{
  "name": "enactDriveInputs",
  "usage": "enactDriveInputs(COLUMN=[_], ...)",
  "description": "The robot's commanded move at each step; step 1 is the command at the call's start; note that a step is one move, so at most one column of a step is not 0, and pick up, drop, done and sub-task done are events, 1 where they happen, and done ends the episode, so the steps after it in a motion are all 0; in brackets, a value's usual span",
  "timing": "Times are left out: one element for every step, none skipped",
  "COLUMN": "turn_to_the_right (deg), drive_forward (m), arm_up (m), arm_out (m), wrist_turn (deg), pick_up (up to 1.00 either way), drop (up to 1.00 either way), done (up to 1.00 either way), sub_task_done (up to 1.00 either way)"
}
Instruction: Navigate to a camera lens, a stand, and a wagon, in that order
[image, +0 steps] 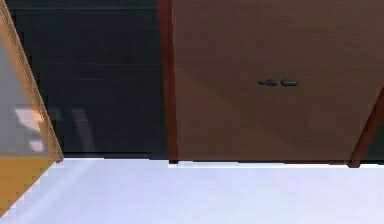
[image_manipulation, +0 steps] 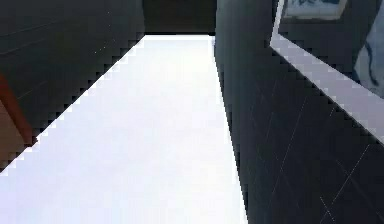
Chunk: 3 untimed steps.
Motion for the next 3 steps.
enactDriveInputs(turn_to_the_right=[-45.0,-30.0,0.0], drive_forward=[0.0,0.0,1.0], arm_up=[0.0,0.0,0.0], arm_out=[0.0,0.0,0.0], wrist_turn=[0.0,0.0,0.0], pick_up=[0.0,0.0,0.0], drop=[0.0,0.0,0.0], done=[0.0,0.0,0.0], sub_task_done=[0.0,0.0,0.0])
